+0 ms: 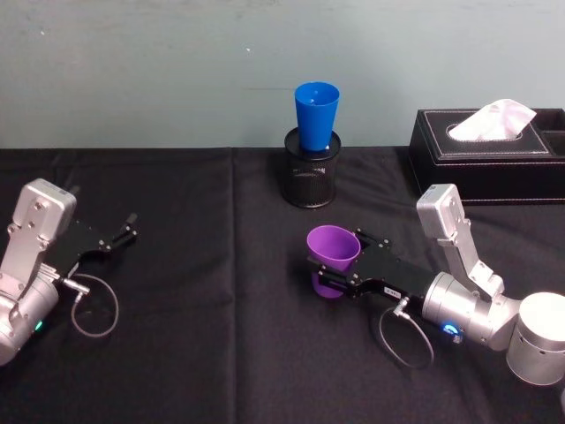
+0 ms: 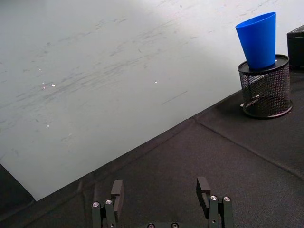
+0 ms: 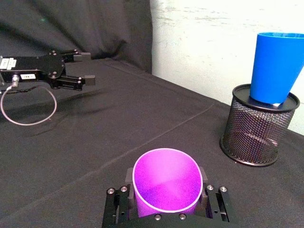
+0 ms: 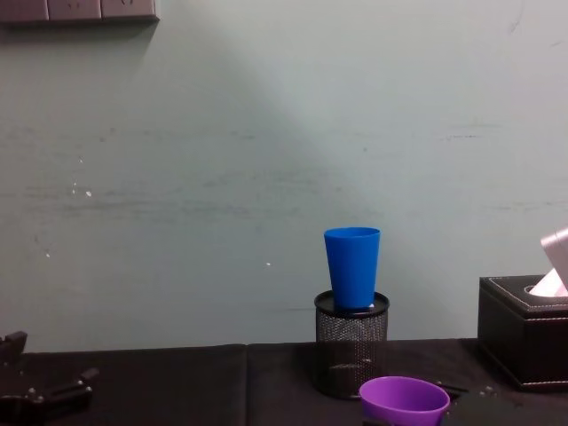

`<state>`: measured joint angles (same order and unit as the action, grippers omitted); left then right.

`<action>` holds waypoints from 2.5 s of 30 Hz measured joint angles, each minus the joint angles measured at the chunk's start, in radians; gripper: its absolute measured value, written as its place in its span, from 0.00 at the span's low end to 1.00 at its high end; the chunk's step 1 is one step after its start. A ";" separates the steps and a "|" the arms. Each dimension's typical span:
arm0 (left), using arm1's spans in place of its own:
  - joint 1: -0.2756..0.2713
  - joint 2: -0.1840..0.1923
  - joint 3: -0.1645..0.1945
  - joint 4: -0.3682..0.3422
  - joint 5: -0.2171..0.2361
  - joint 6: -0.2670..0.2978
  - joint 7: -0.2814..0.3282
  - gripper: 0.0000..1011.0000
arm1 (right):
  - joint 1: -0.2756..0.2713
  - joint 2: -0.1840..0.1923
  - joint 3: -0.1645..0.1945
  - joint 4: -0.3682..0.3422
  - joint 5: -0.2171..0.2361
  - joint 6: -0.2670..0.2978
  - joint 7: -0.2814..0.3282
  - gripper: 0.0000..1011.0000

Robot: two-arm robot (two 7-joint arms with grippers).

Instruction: Pick up one cup with a gripper and tap it against the other cup.

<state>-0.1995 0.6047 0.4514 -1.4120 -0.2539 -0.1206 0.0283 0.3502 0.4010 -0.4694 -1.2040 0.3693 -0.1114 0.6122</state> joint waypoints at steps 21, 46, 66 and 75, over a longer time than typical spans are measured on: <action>0.000 0.000 0.000 0.000 0.000 0.000 0.000 0.99 | 0.000 0.000 0.000 -0.001 0.000 0.000 -0.001 0.88; 0.000 0.000 0.000 0.000 0.000 0.000 0.000 0.99 | -0.024 -0.014 0.066 -0.077 0.014 -0.075 -0.071 0.99; 0.000 0.000 0.000 0.000 0.000 0.000 0.000 0.99 | -0.074 -0.102 0.177 -0.102 -0.239 0.113 -0.578 0.99; 0.000 0.000 0.000 0.000 0.000 0.000 0.000 0.99 | -0.075 -0.108 0.181 -0.088 -0.259 0.112 -0.573 0.99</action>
<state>-0.1996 0.6047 0.4514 -1.4120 -0.2539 -0.1205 0.0283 0.2750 0.2929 -0.2880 -1.2923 0.1105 0.0009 0.0389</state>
